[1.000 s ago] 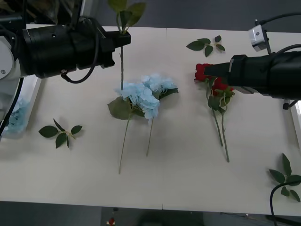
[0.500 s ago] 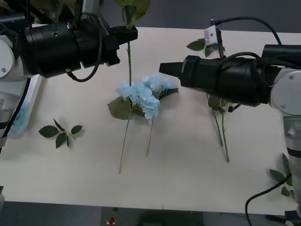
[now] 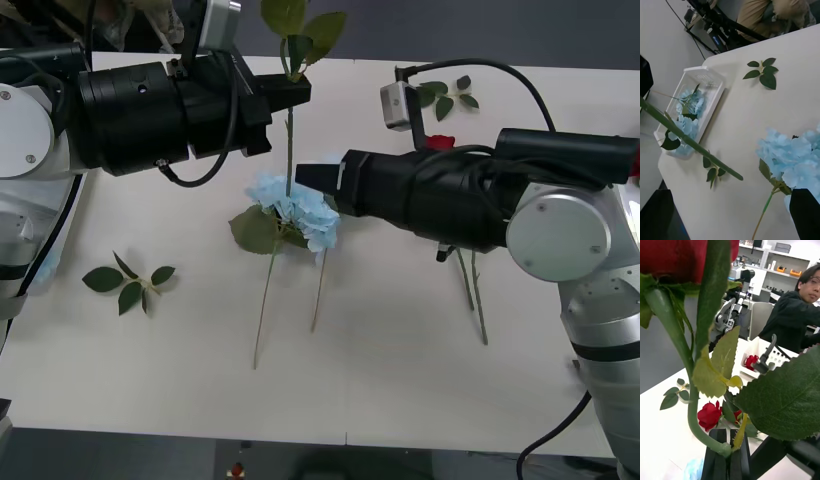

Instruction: Put the red flowers into the right box and the blue flowers into the left box

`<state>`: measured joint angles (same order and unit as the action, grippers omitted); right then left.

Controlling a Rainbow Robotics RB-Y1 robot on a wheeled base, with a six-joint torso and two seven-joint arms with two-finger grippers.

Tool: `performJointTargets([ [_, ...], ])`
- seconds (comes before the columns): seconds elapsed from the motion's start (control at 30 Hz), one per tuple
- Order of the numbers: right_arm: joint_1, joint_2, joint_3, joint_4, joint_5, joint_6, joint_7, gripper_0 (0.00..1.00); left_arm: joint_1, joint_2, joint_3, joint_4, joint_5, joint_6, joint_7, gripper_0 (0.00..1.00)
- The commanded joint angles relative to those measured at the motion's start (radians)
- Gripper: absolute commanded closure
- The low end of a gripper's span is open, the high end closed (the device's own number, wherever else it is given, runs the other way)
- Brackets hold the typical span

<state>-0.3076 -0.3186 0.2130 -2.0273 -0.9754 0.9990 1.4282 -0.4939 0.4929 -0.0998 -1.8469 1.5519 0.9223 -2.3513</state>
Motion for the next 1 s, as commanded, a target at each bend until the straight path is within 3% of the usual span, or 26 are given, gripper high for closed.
performJointTargets([
  [0.03, -0.007, -0.04, 0.059, -0.008, 0.006, -0.082, 0.054, 0.09, -0.048, 0.009, 0.012, -0.014, 0.008, -0.005, -0.029, 1.0],
  [0.33, -0.028, -0.039, 0.158, 0.088, 0.012, -0.238, 0.138, 0.09, -0.048, 0.009, 0.012, -0.014, 0.008, -0.005, -0.029, 1.0],
  [0.53, -0.059, 0.004, 0.161, 0.16, -0.02, -0.283, 0.212, 0.09, -0.048, 0.009, 0.012, -0.014, 0.008, -0.005, -0.029, 1.0],
  [1.0, -0.081, 0.056, 0.187, 0.168, -0.02, -0.372, 0.236, 0.09, -0.048, 0.009, 0.012, -0.014, 0.008, -0.005, -0.029, 1.0],
])
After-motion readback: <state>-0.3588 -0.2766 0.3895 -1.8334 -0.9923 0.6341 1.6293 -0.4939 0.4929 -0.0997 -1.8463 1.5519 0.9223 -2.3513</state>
